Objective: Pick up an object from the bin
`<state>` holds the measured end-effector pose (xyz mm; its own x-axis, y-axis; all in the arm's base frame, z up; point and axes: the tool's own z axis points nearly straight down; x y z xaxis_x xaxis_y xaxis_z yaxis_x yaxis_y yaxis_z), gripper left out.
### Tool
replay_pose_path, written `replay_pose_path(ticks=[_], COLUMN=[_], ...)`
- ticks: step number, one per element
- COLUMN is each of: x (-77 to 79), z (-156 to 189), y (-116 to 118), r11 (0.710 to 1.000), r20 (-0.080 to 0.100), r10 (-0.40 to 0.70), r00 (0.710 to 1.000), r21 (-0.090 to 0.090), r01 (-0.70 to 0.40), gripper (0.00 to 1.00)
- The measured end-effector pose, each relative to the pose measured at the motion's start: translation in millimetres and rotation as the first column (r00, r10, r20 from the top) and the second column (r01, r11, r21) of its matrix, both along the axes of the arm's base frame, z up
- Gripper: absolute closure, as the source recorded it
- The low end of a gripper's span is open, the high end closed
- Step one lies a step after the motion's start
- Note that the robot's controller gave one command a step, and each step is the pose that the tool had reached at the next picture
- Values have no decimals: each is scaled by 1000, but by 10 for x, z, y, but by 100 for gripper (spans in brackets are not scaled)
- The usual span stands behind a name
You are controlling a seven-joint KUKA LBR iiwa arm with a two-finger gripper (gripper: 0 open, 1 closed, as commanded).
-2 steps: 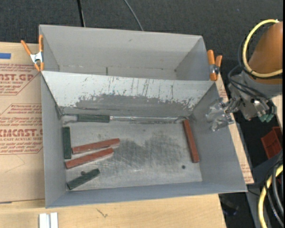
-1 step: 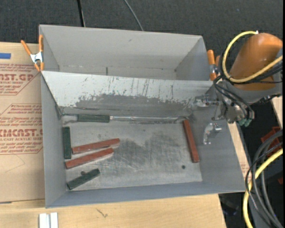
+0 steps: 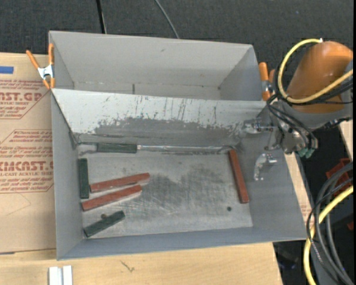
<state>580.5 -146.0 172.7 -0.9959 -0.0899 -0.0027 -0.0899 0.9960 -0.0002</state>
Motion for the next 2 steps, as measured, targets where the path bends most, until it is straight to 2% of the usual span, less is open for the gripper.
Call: replay_pose_path(ticks=[1,2], x=[78,67], z=[-486,-1002], y=[-13,41], r11=[994,869], r20=[3,1], r10=[106,495], r00=[994,869], r21=[-2,1], r01=[-106,-495], gripper=[0,100])
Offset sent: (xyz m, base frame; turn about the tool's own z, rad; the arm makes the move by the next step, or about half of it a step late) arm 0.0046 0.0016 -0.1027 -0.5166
